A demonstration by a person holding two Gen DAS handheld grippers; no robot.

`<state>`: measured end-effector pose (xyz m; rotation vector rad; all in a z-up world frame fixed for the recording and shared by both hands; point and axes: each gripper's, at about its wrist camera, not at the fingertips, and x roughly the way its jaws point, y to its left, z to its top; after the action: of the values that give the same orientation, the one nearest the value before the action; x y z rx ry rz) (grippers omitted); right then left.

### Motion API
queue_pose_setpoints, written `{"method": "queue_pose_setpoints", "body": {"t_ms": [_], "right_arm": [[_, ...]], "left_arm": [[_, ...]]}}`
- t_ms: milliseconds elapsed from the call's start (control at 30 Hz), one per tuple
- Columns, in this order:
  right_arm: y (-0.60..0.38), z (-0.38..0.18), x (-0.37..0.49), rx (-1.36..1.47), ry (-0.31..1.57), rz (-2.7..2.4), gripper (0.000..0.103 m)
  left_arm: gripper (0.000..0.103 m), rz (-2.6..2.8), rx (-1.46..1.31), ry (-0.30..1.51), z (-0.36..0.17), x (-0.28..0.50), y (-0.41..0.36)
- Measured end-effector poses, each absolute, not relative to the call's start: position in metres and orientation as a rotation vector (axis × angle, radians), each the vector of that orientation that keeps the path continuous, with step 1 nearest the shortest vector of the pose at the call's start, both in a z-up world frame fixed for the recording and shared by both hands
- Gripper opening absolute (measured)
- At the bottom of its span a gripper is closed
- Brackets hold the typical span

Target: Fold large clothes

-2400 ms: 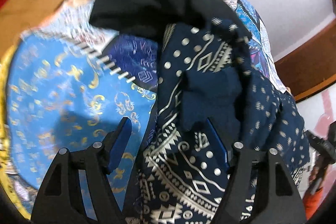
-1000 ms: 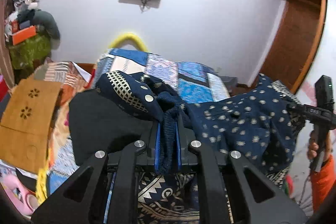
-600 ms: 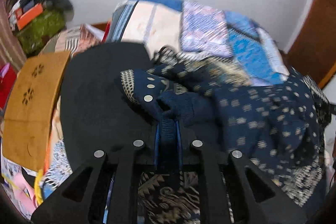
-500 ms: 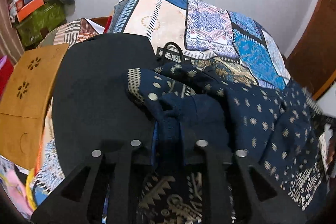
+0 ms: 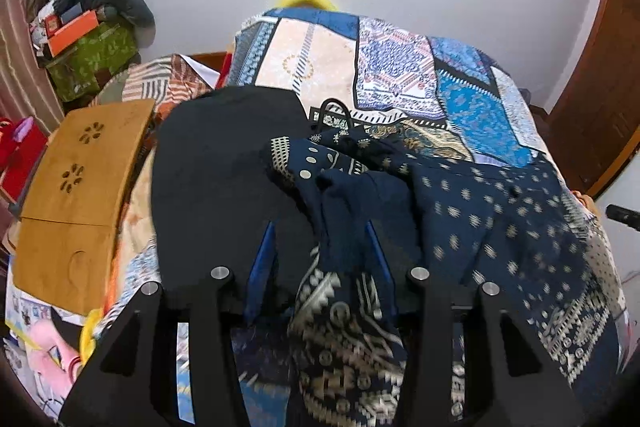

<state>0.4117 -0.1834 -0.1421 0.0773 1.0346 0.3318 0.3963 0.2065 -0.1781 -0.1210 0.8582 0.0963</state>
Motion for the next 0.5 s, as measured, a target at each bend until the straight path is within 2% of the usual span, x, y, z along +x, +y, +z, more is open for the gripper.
{"method": "queue_pose_setpoints", "body": {"t_ms": [33, 167, 233, 367, 500], "right_arm": [[-0.184, -0.132, 0.400, 0.070, 1.015, 0.342, 0.027], [-0.182, -0.104, 0.367, 0.053, 0.939, 0.358, 0.049], [-0.181, -0.095, 0.352, 0.028, 0.901, 0.356, 0.051], [-0.179, -0.082, 0.316, -0.019, 0.866, 0.365, 0.057], [-0.180, -0.085, 0.292, -0.041, 0.867, 0.364, 0.058]], "left_arm": [[0.046, 0.095, -0.116, 0.852, -0.173, 0.389, 0.206], [0.047, 0.081, -0.088, 0.837, -0.153, 0.357, 0.201], [0.056, 0.077, -0.073, 0.832, -0.146, 0.340, 0.198], [0.062, 0.070, -0.048, 0.844, -0.143, 0.306, 0.195], [0.064, 0.059, -0.053, 0.883, -0.156, 0.281, 0.195]]}}
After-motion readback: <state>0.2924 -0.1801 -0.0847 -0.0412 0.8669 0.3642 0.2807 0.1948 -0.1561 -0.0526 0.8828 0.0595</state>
